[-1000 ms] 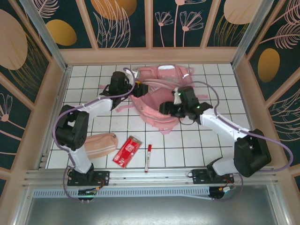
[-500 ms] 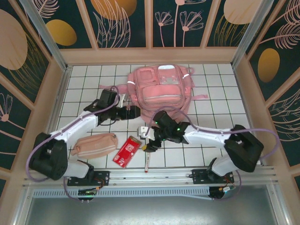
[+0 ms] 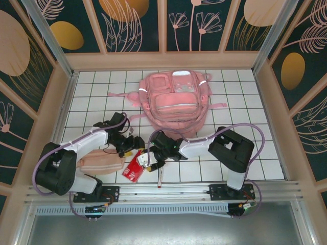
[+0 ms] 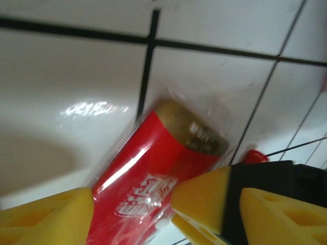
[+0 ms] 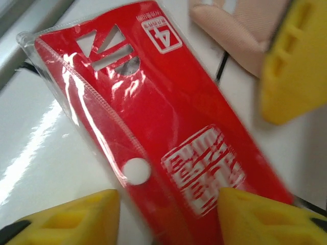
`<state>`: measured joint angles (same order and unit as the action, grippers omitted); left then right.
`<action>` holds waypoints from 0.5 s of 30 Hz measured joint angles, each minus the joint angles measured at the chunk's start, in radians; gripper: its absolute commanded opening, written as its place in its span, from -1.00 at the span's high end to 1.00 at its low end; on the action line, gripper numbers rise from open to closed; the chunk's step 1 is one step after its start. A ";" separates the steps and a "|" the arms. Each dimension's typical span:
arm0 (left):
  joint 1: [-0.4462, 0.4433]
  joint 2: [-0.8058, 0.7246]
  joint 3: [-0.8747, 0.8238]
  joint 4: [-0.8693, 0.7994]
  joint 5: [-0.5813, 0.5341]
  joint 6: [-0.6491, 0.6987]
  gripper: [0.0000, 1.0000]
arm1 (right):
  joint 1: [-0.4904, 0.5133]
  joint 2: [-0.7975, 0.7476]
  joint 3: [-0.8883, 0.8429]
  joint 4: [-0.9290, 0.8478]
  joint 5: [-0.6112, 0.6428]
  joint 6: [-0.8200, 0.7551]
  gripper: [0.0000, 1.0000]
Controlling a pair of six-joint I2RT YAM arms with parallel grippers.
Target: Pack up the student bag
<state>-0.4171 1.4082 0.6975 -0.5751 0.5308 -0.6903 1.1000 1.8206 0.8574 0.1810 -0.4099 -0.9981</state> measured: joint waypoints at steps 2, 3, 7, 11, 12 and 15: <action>0.000 0.010 -0.003 0.000 0.006 -0.003 -0.41 | 0.006 0.008 0.000 0.015 0.002 0.002 0.39; 0.000 0.013 -0.003 0.003 0.009 -0.003 -0.41 | 0.008 0.013 -0.001 0.033 0.017 0.005 0.45; 0.013 0.020 0.029 -0.010 0.011 0.011 -0.43 | 0.007 0.017 -0.016 0.087 0.062 0.011 0.67; 0.089 0.025 0.120 -0.033 0.015 0.041 -0.43 | 0.001 0.016 -0.028 0.137 0.100 0.014 0.89; 0.108 0.025 0.141 -0.039 0.014 0.052 -0.44 | 0.000 0.015 -0.031 0.146 0.106 0.018 0.91; 0.156 0.025 0.206 -0.072 0.008 0.092 -0.52 | -0.001 0.000 -0.053 0.182 0.126 0.034 0.99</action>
<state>-0.2611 1.4334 0.9031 -0.6468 0.5385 -0.5980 1.0992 1.8210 0.8047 0.3630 -0.2840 -0.9638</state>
